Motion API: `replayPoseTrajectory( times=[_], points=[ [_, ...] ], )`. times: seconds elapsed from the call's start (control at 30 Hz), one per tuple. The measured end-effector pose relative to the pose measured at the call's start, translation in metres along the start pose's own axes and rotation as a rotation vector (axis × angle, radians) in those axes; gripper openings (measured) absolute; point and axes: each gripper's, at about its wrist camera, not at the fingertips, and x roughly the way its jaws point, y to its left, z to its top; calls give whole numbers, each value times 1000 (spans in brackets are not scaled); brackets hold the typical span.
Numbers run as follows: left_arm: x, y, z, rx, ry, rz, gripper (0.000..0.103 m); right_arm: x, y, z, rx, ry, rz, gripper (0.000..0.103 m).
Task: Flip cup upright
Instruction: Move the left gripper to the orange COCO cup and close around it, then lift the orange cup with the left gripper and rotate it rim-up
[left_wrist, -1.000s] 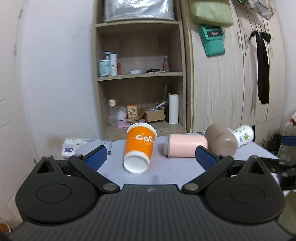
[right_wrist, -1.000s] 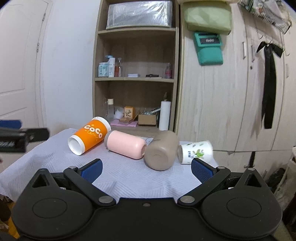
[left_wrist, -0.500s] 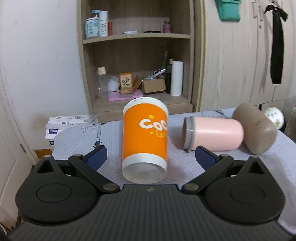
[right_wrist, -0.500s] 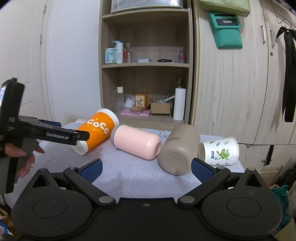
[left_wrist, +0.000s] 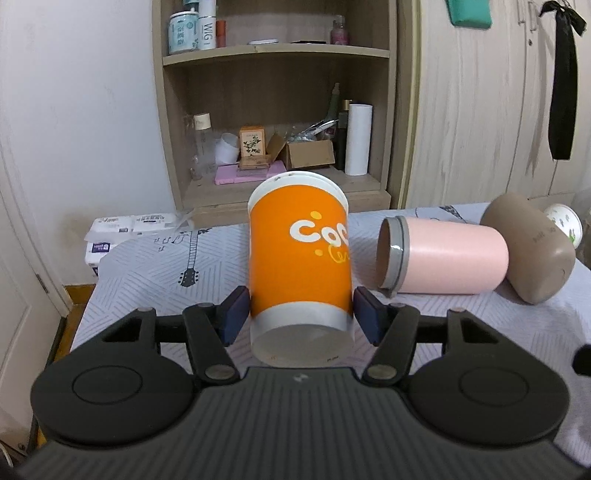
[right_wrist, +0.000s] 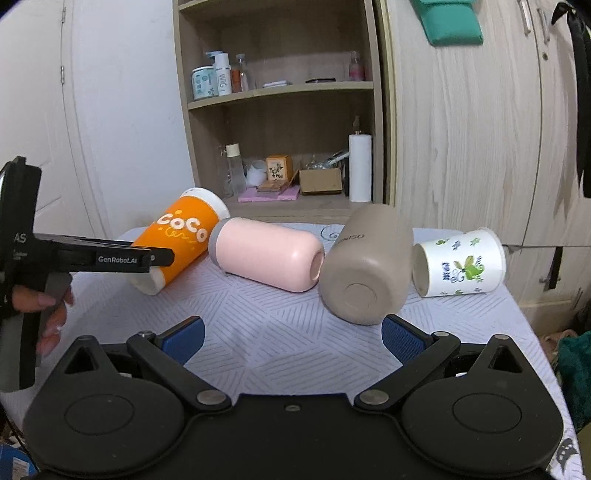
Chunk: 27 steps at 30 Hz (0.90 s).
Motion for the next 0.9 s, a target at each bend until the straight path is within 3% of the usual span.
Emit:
replayPoseTrajectory(
  times=[0.1,0.4,0.6,0.9],
  points=[
    [-10,-4,-4,5,-8,21,60,5,-2,-2,11,12,-2,103],
    [-74,-11,-20,-109,-63,85,60,1,-5,-9,24,31,16,103],
    [-118,-30,-38,-182,-92,56,60,-12,-7,-13,26,25,19,103],
    [-152,-57,-59,-294,-116,-32,60,-36,-11,-20,12,18,-6,103]
  ],
)
